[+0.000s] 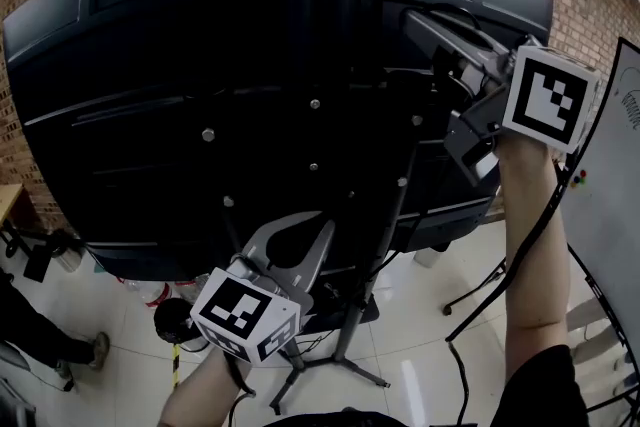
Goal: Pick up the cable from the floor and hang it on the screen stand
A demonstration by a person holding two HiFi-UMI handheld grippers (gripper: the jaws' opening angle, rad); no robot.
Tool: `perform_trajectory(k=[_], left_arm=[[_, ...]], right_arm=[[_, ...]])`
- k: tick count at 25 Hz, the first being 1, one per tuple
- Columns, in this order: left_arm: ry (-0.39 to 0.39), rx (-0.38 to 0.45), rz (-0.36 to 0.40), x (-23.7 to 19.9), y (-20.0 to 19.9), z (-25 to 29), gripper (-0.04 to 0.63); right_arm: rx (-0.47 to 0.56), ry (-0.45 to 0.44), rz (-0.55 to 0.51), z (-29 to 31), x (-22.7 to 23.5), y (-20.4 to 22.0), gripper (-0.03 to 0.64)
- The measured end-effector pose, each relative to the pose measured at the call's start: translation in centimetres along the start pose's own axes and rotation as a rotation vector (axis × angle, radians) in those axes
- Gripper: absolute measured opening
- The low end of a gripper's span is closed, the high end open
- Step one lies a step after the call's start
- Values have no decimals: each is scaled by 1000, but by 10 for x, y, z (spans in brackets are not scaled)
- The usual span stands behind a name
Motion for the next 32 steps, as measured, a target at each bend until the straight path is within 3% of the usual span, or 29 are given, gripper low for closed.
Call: perform_trajectory(k=[7, 22, 32], left_arm=[[-9, -9, -1, -2, -1, 1, 5], [-15, -23, 3, 5, 2, -10, 5], [-21, -18, -5, 16, 6, -20, 5]], right_arm=[[48, 71, 71, -17, 23, 16, 31], [222, 159, 215, -61, 29, 67, 34], [346, 154, 253, -73, 18, 99, 35]])
Point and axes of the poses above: the fingertips, and each gripper's own axes: z forward along the fingers, x to its right, y out of its underside, the point moved 9 cm from there along -z, backward along the fingers, and after that the axes turned 14 degrees about -y, right-handed, at the moved point
